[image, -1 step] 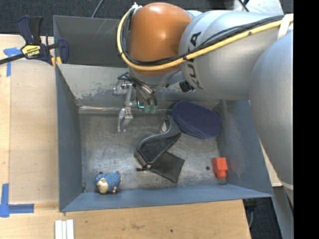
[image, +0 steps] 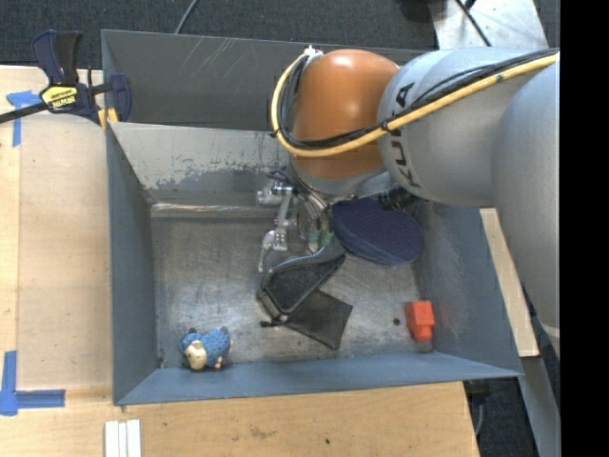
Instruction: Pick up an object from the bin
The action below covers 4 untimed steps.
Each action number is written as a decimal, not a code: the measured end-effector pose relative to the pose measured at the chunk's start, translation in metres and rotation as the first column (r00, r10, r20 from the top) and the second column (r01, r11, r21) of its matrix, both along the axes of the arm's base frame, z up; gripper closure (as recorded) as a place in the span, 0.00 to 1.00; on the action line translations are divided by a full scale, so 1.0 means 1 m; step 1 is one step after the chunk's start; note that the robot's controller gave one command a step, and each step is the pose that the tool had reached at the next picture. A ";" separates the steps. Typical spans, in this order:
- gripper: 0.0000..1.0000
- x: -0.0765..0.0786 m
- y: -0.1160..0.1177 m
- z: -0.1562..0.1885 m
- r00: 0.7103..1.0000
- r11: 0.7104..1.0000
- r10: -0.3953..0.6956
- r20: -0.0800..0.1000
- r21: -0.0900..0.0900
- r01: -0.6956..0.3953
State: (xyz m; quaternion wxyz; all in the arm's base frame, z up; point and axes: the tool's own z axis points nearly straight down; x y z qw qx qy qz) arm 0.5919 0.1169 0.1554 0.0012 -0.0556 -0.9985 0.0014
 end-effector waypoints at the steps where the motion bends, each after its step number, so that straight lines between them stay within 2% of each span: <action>1: 0.00 -0.024 -0.041 -0.035 0.999 0.999 -0.047 0.013 0.009 0.047; 2: 0.00 -0.024 -0.043 -0.037 0.996 0.997 -0.083 0.012 0.010 0.083; 4: 0.00 -0.025 -0.043 -0.038 0.996 0.996 -0.086 0.009 0.010 0.086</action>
Offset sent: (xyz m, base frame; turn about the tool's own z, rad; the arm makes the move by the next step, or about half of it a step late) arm -0.0314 -0.0526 -0.0468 0.0516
